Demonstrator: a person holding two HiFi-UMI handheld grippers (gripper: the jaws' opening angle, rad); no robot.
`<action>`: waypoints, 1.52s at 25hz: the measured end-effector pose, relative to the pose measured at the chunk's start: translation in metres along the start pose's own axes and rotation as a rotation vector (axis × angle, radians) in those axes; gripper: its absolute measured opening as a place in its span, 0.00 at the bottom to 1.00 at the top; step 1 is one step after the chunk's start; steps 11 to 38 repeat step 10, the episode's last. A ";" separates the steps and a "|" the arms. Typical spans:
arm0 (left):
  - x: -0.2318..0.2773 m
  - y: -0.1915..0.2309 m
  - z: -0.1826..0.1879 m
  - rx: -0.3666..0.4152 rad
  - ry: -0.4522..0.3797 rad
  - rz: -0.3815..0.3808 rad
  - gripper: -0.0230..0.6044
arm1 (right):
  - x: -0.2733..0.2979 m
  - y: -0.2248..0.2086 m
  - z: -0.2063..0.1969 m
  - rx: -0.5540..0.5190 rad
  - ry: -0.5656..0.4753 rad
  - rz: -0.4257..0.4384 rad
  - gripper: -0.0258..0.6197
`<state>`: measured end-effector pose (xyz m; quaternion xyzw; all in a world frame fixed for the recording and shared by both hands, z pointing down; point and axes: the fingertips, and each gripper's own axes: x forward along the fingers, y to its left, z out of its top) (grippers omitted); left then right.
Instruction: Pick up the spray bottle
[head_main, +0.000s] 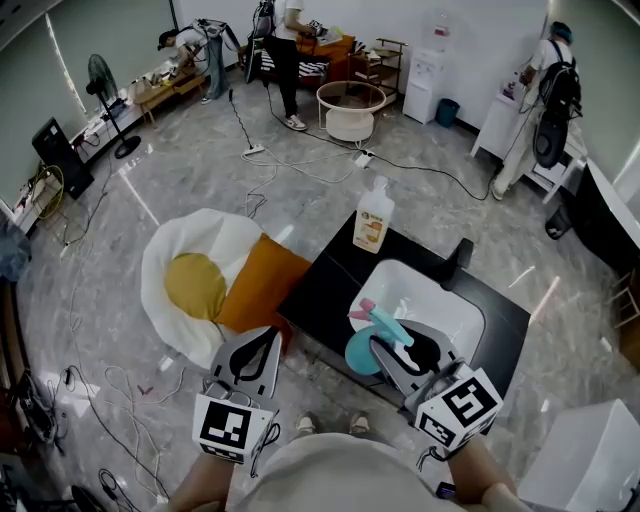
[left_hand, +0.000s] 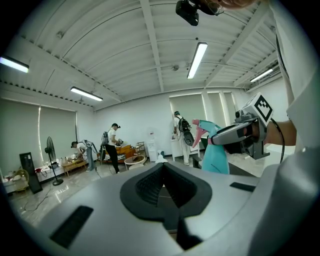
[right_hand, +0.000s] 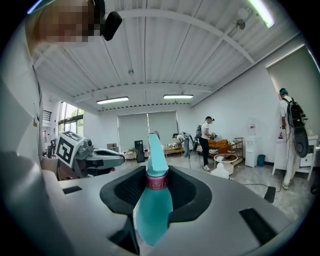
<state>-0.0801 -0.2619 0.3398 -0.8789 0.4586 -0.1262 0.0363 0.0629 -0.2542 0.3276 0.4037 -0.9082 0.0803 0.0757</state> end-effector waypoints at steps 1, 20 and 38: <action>-0.001 0.002 0.000 0.003 0.003 0.002 0.06 | 0.000 0.000 0.002 -0.002 -0.001 0.000 0.29; -0.009 0.012 0.003 -0.009 0.003 0.031 0.06 | 0.000 0.007 0.003 0.004 -0.001 0.008 0.29; -0.009 0.012 0.003 -0.009 0.003 0.031 0.06 | 0.000 0.007 0.003 0.004 -0.001 0.008 0.29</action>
